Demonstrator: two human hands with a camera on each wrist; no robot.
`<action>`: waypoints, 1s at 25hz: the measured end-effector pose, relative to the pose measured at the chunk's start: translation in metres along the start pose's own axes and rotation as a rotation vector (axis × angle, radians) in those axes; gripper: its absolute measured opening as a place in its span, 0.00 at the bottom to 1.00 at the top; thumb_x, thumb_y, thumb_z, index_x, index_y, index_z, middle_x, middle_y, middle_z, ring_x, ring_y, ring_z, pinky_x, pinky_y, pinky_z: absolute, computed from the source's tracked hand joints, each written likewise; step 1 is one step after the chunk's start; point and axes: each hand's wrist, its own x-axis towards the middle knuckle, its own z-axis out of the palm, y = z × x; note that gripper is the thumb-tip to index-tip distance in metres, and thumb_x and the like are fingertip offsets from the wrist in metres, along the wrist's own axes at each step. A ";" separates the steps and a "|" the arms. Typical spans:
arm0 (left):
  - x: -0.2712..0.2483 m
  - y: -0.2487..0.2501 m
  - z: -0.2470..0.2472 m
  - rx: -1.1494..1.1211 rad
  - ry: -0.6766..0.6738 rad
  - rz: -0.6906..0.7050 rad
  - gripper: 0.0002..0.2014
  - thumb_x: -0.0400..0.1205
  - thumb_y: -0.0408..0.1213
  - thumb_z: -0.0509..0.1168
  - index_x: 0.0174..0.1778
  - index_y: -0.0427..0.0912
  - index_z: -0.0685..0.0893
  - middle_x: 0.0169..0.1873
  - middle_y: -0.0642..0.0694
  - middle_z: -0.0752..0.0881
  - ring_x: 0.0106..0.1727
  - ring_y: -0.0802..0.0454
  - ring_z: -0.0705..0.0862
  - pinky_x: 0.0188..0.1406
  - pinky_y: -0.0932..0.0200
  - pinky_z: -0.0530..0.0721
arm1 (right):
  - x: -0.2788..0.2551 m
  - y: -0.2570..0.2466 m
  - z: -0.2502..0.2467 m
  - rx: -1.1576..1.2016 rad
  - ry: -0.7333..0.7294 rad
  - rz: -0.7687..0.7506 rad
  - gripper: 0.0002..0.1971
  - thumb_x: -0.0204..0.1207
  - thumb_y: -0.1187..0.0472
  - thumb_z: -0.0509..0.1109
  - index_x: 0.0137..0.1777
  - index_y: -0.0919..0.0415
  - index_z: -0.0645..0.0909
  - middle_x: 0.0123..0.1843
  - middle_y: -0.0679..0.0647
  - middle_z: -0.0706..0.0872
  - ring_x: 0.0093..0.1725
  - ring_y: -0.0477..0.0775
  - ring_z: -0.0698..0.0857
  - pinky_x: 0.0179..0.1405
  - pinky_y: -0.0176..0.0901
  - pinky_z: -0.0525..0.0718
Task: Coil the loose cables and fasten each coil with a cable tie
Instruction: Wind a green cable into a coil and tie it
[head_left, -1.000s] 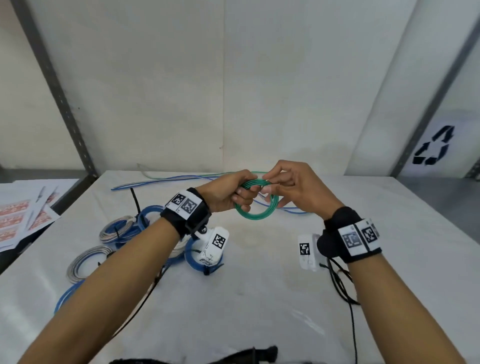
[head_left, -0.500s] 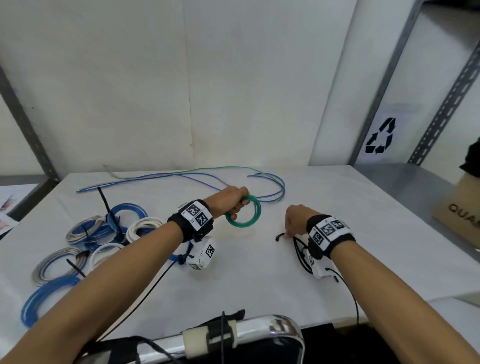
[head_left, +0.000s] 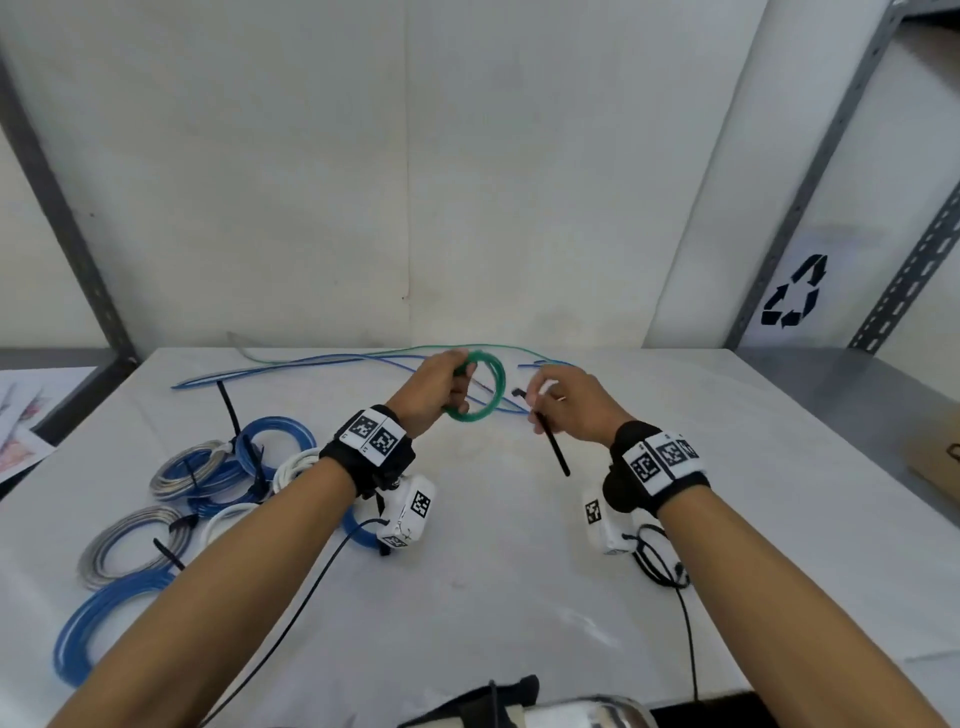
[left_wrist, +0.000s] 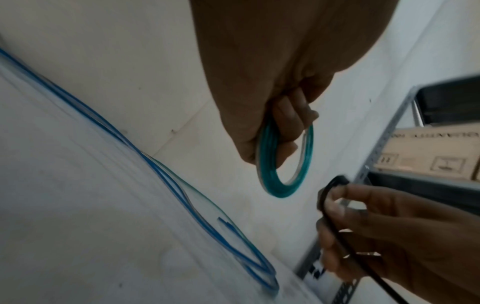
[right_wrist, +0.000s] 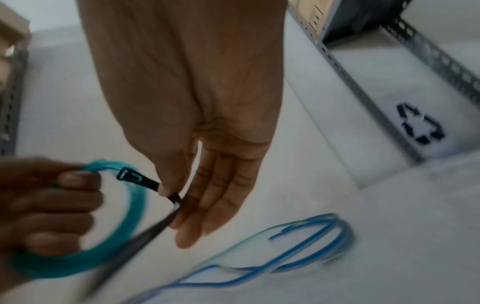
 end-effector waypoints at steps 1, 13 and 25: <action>0.001 0.002 -0.010 -0.040 0.026 0.053 0.17 0.92 0.42 0.50 0.37 0.43 0.71 0.21 0.57 0.62 0.21 0.57 0.60 0.35 0.54 0.67 | 0.003 -0.016 0.009 0.126 0.003 -0.043 0.05 0.85 0.68 0.68 0.46 0.65 0.81 0.34 0.61 0.87 0.28 0.55 0.86 0.37 0.47 0.87; -0.015 0.001 -0.087 0.339 0.304 0.336 0.06 0.90 0.45 0.57 0.58 0.50 0.77 0.27 0.48 0.71 0.31 0.48 0.67 0.36 0.49 0.70 | 0.051 -0.089 0.105 0.525 0.177 -0.130 0.12 0.78 0.64 0.79 0.48 0.72 0.80 0.33 0.64 0.91 0.23 0.56 0.85 0.25 0.41 0.82; -0.007 -0.007 -0.116 0.224 0.438 0.391 0.12 0.91 0.36 0.59 0.47 0.30 0.76 0.27 0.50 0.77 0.31 0.44 0.65 0.33 0.43 0.69 | 0.055 -0.088 0.127 0.654 -0.066 -0.391 0.08 0.85 0.66 0.69 0.57 0.67 0.88 0.40 0.58 0.90 0.37 0.55 0.89 0.39 0.41 0.86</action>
